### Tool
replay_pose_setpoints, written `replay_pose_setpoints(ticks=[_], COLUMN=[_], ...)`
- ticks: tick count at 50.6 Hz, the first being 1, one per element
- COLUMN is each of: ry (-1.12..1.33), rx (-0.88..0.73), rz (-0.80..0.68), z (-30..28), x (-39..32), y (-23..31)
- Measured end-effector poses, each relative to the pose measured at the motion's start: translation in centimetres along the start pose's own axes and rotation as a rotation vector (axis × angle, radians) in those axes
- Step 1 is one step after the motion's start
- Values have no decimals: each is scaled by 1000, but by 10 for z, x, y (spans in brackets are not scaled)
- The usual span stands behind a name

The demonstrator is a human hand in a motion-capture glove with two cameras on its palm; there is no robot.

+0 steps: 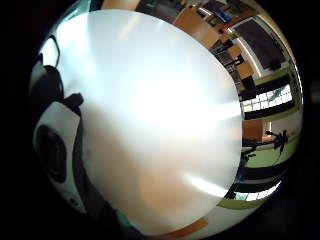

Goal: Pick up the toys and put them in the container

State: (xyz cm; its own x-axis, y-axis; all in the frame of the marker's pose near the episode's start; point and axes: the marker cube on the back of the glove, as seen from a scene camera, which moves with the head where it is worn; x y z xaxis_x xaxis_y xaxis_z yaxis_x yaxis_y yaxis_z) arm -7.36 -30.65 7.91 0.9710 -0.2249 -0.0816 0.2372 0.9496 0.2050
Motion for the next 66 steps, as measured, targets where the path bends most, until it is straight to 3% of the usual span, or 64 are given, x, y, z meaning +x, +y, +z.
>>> replay_pose_setpoints(ticks=[13,22,31,42,57,66], ry=[20,16,-23,-168,-128,-118], rx=[-25,-6,69,145,78,-13], rz=[81,42,-68,-208,-383,-404], z=[-39,-96,-170,-263,-264,-250], x=[6,1,-31,-119,-246,-271], y=[23,30,28,29,60,70])
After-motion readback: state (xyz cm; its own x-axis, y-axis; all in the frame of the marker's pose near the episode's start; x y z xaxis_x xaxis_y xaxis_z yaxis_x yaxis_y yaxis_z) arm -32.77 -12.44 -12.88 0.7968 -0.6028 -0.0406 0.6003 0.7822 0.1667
